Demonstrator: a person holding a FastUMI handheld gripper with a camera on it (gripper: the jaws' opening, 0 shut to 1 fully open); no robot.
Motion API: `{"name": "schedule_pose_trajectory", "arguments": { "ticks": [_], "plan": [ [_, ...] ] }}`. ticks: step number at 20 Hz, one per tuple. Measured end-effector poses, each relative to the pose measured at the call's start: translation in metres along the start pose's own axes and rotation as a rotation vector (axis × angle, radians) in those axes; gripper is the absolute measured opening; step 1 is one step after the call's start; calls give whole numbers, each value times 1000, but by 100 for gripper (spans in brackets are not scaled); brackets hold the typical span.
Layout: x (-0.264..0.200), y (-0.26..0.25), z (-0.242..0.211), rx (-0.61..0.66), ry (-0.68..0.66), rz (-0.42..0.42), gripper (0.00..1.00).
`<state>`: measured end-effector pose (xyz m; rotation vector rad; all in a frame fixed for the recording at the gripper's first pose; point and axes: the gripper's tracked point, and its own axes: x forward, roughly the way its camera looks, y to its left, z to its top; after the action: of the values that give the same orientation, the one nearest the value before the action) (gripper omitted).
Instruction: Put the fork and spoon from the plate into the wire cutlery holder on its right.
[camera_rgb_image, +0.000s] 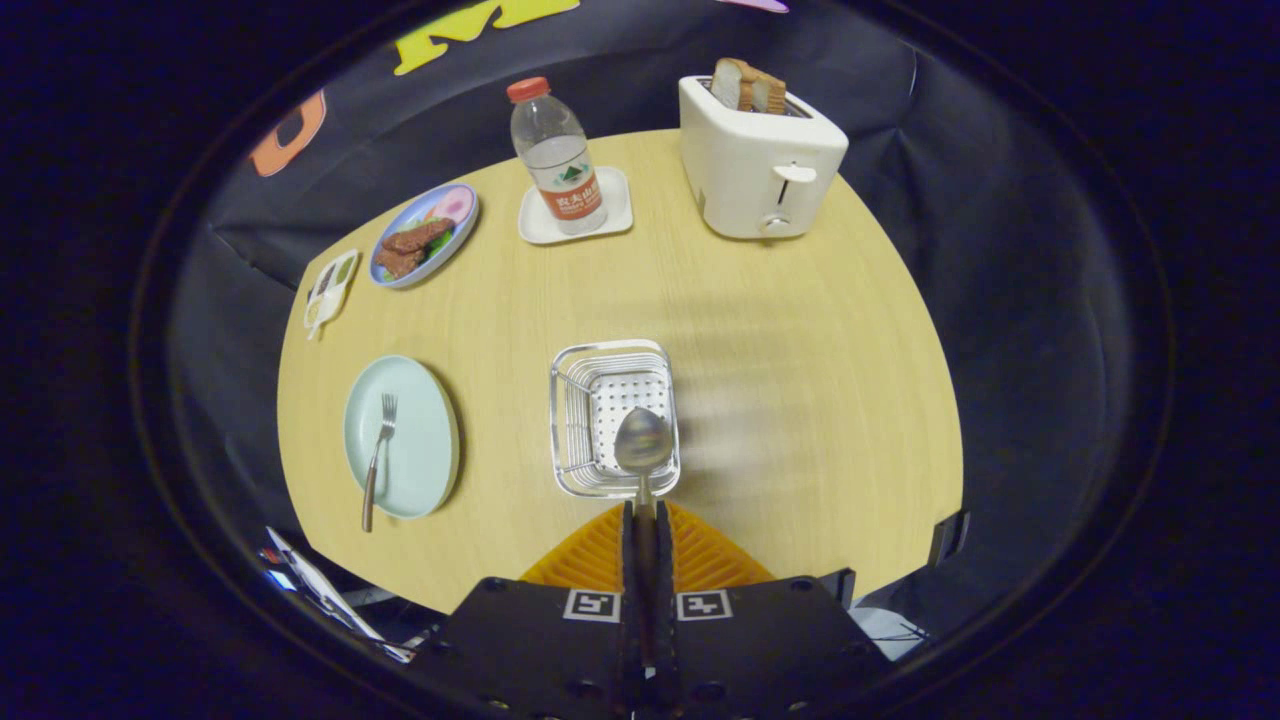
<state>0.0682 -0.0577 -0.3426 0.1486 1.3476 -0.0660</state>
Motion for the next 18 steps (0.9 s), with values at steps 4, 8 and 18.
{"name": "schedule_pose_trajectory", "arguments": {
  "ticks": [4,8,18],
  "plan": [
    [0,3,12,29,-27,4,9],
    [-6,11,18,59,-56,27,9],
    [-14,47,26,9,-135,7,84]
  ]
}}
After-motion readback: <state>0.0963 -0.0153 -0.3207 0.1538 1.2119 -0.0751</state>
